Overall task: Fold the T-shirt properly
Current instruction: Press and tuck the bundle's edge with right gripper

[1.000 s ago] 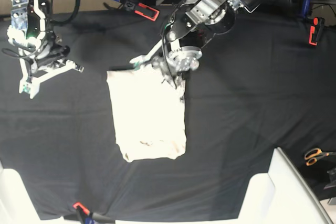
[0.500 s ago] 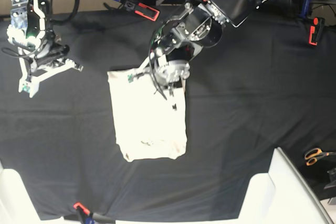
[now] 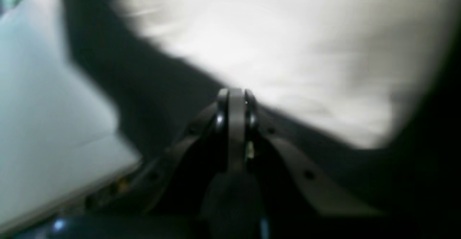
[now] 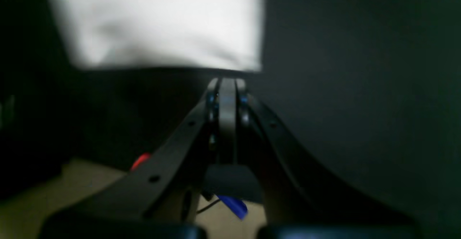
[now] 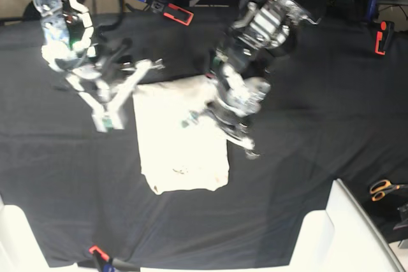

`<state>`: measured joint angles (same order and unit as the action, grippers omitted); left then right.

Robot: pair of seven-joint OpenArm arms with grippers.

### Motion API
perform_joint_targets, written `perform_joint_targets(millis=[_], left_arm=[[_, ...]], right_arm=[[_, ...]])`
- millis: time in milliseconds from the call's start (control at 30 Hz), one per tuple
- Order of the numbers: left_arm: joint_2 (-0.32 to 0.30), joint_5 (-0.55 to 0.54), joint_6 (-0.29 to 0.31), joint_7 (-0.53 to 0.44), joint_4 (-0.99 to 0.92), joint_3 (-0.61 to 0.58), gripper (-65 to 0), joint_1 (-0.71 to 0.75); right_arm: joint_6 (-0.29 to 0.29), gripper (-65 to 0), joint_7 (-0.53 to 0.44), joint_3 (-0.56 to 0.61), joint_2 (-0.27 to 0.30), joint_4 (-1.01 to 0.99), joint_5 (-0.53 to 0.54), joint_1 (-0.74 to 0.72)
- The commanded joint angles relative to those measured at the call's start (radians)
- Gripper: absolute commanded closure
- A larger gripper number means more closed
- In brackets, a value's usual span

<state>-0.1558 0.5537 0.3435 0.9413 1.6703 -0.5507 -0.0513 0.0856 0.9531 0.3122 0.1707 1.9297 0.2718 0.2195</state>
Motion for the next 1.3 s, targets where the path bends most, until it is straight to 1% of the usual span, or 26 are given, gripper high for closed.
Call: perform_joint_targets(millis=[0, 100, 167, 233, 300, 367, 400, 500, 567, 667, 733, 800, 967, 1033, 1067, 1167, 1200, 1267], left_arm=[[-0.037, 0.015, -0.004, 0.04, 0.031, 0.03, 0.0, 0.024], [-0.133, 0.015, -0.005, 0.091, 0.066, 0.11, 0.0, 0.107], [-0.19, 0.015, -0.005, 0.111, 0.067, 0.191, 0.0, 0.182], [-0.225, 0.015, -0.005, 0.114, 0.069, 0.275, 0.0, 0.253], [-0.25, 0.015, -0.005, 0.111, 0.069, 0.375, 0.0, 0.324], [-0.255, 0.015, -0.005, 0.104, 0.072, 0.459, 0.0, 0.383], [-0.256, 0.015, -0.005, 0.086, 0.072, 0.49, 0.0, 0.405], [-0.255, 0.015, -0.005, 0.022, 0.072, 0.565, 0.0, 0.456], [-0.252, 0.015, -0.005, -0.001, 0.072, 0.596, 0.0, 0.472], [-0.25, 0.015, -0.007, -0.003, 0.072, 0.605, 0.0, 0.476], [-0.25, 0.015, -0.007, -0.003, 0.072, 0.605, 0.0, 0.476], [-0.248, 0.015, -0.007, -0.003, 0.072, 0.599, 0.0, 0.474], [-0.235, 0.015, -0.007, -0.003, 0.069, 0.597, 0.0, 0.471], [-0.229, 0.015, -0.007, -0.003, 0.069, 0.597, 0.0, 0.471], [-0.227, 0.015, -0.007, -0.003, 0.067, 0.597, 0.0, 0.471], [-0.224, 0.015, -0.007, -0.003, 0.067, 0.597, 0.0, 0.471], [-0.222, 0.015, -0.007, -0.003, 0.067, 0.597, 0.0, 0.471], [-0.222, 0.015, -0.007, -0.003, 0.067, 0.597, 0.0, 0.471]], right_arm=[[-0.02, -0.6, -0.016, 0.012, -0.012, 0.018, -0.006, -0.029], [-0.068, -0.6, -0.016, 0.02, -0.07, 0.015, -0.006, -0.065], [-0.093, -0.6, -0.016, 0.025, -0.099, 0.014, -0.006, -0.101], [-0.139, -0.6, -0.016, 0.025, -0.13, -0.008, -0.006, -0.131], [-0.185, -0.6, -0.016, 0.021, -0.164, -0.072, -0.006, -0.162], [-0.209, -0.6, -0.023, 0.02, -0.185, -0.155, -0.006, -0.191], [-0.212, -0.6, -0.042, 0.02, -0.188, -0.191, -0.006, -0.2], [-0.212, -0.6, -0.156, 0.02, -0.187, -0.293, -0.006, -0.208], [-0.212, -0.6, -0.202, 0.02, -0.17, -0.356, -0.006, -0.21], [-0.212, -0.6, -0.25, 0.018, -0.152, -0.431, -0.007, -0.214], [-0.212, -0.6, -0.27, 0.011, -0.121, -0.453, -0.006, -0.214], [-0.212, -0.6, -0.277, -0.028, -0.112, -0.461, -0.006, -0.214], [-0.215, -0.6, -0.276, -0.166, -0.102, -0.47, -0.006, -0.206], [-0.225, -0.6, -0.282, -0.187, -0.09, -0.517, -0.006, -0.206], [-0.244, -0.6, -0.283, -0.196, -0.09, -0.545, -0.006, -0.206], [-0.33, -0.6, -0.283, -0.241, -0.096, -0.591, -0.006, -0.205], [-0.343, -0.6, -0.282, -0.244, -0.098, -0.586, -0.006, -0.203], [-0.341, -0.6, -0.276, -0.244, -0.098, -0.542, -0.007, -0.188]])
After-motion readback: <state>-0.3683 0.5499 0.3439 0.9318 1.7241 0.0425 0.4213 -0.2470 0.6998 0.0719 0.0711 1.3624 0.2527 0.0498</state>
